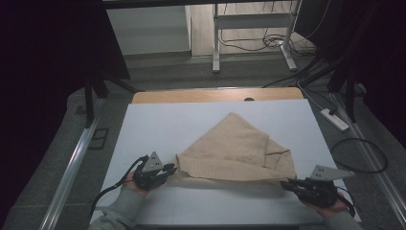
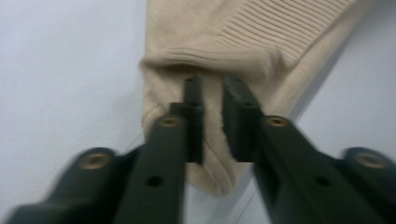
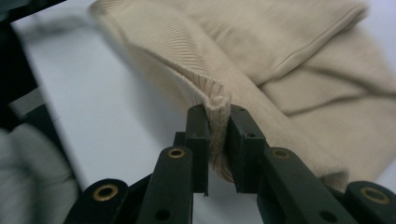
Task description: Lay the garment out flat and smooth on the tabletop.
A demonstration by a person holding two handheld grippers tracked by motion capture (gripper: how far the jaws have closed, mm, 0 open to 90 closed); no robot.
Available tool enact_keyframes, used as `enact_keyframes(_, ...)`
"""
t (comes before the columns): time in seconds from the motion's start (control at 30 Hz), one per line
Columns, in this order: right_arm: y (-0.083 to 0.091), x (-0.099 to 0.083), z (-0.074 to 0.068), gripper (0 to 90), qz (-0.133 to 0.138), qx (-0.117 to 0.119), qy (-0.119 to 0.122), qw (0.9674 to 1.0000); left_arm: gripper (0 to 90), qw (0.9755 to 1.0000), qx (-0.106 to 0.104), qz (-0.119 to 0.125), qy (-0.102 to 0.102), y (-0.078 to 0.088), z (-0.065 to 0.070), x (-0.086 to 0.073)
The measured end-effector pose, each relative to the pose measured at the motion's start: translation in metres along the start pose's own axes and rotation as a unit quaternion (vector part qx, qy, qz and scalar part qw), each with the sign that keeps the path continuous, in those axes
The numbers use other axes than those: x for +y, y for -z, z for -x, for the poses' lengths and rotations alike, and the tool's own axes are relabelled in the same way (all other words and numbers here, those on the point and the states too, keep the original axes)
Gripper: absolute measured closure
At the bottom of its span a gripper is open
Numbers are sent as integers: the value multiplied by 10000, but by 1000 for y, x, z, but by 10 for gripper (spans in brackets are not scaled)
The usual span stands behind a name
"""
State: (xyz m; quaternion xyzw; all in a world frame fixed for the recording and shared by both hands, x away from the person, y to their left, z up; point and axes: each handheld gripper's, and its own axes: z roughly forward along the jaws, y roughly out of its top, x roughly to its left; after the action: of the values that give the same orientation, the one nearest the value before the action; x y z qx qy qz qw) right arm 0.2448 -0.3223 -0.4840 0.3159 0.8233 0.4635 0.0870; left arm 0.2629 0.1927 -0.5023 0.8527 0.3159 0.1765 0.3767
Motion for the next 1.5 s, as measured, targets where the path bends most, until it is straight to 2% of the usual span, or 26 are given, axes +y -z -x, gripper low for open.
enact_keyframes(0.07,6,-9,-8,788,-151,99,-4,9998,588,9995,190,87,234,1,-5,1)
enact_keyframes(0.17,11,-22,-18,789,-455,320,85,9984,477,9982,184,236,529,-2,-14,4)
enact_keyframes(0.2,13,-25,-21,789,-547,376,109,9977,467,9978,161,267,589,-4,-16,4)
enact_keyframes(0.3,15,-33,-29,784,-774,736,249,9940,436,9971,83,242,718,-12,-22,6)
enact_keyframes(0.33,15,-35,-31,763,-846,838,316,9924,429,9970,77,227,737,-15,-25,6)
enact_keyframes(0.37,15,-36,-32,700,-858,934,407,9911,424,9970,77,227,737,-15,-25,6)
enact_keyframes(0.4,16,-35,-32,620,-764,950,467,9914,420,9964,66,244,815,-17,-30,7)
enact_keyframes(0.43,18,-33,-32,545,-560,958,482,9927,416,9959,66,269,858,-18,-33,8)
enact_keyframes(0.47,20,-28,-30,484,-339,948,393,9941,411,9956,75,288,894,-19,-34,9)
enact_keyframes(0.53,20,-19,-27,440,-138,774,335,9963,409,9951,96,319,935,-21,-37,11)
enact_keyframes(0.57,17,-14,-27,414,-93,675,387,9969,405,9953,105,297,917,-22,-37,12)
enact_keyframes(0.63,10,-4,-30,390,-9,643,484,9968,398,9955,102,267,907,-25,-38,13)
enact_keyframes(0.73,-12,16,-41,391,-60,538,768,9956,394,9960,82,203,865,-28,-36,13)
enact_keyframes(0.87,-55,42,-67,409,-223,790,1149,9900,388,9964,80,163,831,-30,-35,13)
enact_keyframes(0.97,-91,61,-87,410,-340,1012,1404,9843,384,9968,108,136,783,-30,-35,13)
enact_keyframes(1.07,-128,75,-103,410,-562,1034,1763,9773,380,9971,113,91,753,-32,-35,12)
enact_keyframes(1.17,-163,83,-119,419,-756,1228,1921,9707,380,9972,110,71,737,-33,-35,12)
enact_keyframes(1.2,-174,84,-125,421,-851,1258,2019,9676,380,9972,114,60,739,-33,-35,12)
enact_keyframes(1.27,-193,84,-135,423,-1062,1208,2180,9626,380,9973,111,48,722,-34,-35,11)
enact_keyframes(1.3,-202,83,-138,422,-1160,1177,2188,9617,379,9974,107,37,710,-33,-35,11)
enact_keyframes(1.37,-215,80,-139,428,-1380,961,2252,9597,379,9975,98,31,704,-34,-35,11)
enact_keyframes(1.4,-220,77,-138,464,-1441,711,2328,9592,378,9975,96,28,698,-34,-35,11)
enact_keyframes(1.47,-220,76,-135,561,-1361,673,2254,9624,378,9976,79,24,684,-34,-35,11)
enact_keyframes(1.5,-218,78,-133,643,-1347,727,2152,9645,377,9976,81,23,680,-35,-35,11)
